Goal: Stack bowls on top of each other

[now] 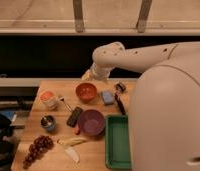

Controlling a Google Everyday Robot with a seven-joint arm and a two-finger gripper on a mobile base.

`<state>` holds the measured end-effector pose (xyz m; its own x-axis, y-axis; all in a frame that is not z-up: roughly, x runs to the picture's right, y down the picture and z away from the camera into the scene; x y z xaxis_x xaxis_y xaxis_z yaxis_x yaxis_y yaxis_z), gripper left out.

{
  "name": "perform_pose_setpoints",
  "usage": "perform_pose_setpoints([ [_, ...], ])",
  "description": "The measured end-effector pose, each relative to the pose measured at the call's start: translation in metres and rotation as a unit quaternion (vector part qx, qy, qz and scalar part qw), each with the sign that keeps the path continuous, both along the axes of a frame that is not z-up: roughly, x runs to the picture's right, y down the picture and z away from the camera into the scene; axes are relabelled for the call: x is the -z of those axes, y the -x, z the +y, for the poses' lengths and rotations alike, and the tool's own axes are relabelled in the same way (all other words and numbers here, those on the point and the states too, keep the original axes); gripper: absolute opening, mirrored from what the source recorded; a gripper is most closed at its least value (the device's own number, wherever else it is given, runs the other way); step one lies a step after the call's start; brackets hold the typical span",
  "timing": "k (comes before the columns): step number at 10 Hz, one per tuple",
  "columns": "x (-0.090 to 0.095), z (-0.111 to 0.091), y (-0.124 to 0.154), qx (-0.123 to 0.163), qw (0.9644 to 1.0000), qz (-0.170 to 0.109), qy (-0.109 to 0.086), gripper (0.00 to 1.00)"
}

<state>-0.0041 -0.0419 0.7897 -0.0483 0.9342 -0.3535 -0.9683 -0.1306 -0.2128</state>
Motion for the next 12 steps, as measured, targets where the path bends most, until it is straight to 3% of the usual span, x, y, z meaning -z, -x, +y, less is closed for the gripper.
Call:
perform_pose_setpoints([
  [3,-0.040,0.031,0.009,-0.025,0.9989,-0.013,0.036,0.80],
  [7,-0.090,0.066,0.013,-0.071,0.9924,-0.035,0.094,0.80],
  [12,-0.127,0.061,0.040,-0.079,0.9884,-0.061,0.115,0.80],
])
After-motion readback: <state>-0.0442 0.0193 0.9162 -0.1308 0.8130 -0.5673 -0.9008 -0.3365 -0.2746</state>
